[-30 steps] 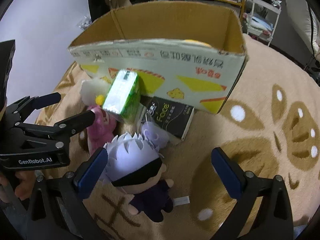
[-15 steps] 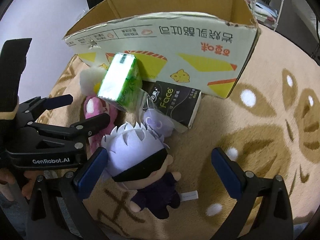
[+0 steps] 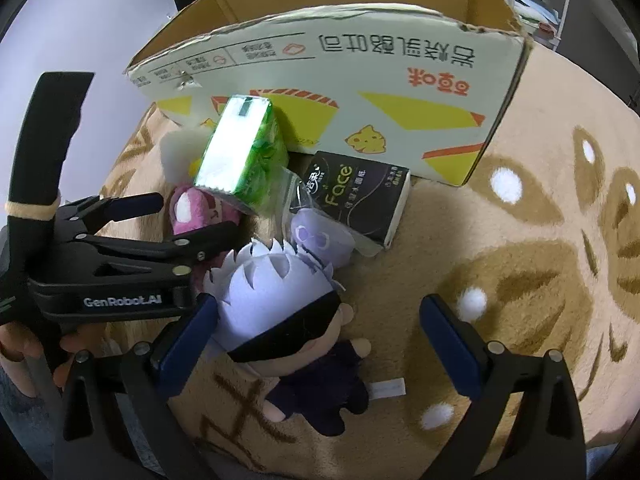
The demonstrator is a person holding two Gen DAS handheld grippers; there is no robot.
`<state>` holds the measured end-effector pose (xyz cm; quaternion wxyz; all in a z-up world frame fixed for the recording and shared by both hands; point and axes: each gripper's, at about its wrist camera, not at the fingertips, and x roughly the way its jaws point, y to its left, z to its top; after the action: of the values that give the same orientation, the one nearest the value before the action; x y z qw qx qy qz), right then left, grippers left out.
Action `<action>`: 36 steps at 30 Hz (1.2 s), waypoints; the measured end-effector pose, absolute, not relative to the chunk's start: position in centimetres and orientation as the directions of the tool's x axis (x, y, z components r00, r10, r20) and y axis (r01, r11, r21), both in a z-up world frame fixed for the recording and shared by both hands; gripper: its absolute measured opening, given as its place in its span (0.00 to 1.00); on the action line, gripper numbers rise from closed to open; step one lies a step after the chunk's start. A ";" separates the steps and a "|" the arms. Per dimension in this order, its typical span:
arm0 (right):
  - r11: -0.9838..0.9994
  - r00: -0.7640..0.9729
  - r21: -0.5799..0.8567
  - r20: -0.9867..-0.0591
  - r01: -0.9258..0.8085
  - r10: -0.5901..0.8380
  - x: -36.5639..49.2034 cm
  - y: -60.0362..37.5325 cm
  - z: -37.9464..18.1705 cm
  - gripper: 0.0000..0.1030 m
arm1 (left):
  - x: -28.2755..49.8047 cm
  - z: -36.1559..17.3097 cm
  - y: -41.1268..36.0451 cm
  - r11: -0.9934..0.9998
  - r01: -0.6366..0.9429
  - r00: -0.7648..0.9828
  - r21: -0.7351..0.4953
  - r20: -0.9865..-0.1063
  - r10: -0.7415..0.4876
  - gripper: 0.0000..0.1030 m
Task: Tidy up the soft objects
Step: 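Grasp the pink bear plush with the left tool while the right tool grasps the white-haired doll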
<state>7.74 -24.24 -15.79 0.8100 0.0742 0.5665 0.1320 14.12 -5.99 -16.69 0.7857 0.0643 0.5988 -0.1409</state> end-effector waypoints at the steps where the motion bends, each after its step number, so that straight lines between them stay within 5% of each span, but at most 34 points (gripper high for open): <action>1: 0.954 0.320 0.269 -0.899 -0.134 0.299 7.7 -24.2 -15.8 1.00 | 14.2 -17.0 -6.0 0.951 0.301 0.231 -0.077 -0.961 -0.150 0.92; 12: 0.941 0.246 0.312 -0.909 -0.133 0.337 8.5 -23.0 -17.1 1.00 | 13.5 -17.1 -7.5 0.939 0.337 0.236 -0.062 -0.960 -0.148 0.65; 15: 0.926 0.223 0.352 -0.900 -0.138 0.376 8.6 -22.8 -17.5 0.89 | 13.1 -16.6 -8.1 0.936 0.346 0.240 -0.065 -0.958 -0.155 0.58; 21: 0.908 0.229 0.384 -0.881 -0.167 0.414 8.3 -22.3 -17.1 0.69 | 12.6 -15.7 -7.6 0.936 0.344 0.252 -0.072 -0.953 -0.166 0.54; 36: 0.929 0.303 0.347 -0.878 -0.130 0.370 8.1 -23.2 -15.6 0.65 | 10.6 -13.4 -5.7 0.949 0.309 0.338 -0.055 -0.927 -0.164 0.53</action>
<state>8.08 -23.17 -15.56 0.8003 0.1056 0.5692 0.1563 10.65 -5.72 -13.35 0.8152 0.0653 0.5569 -0.1449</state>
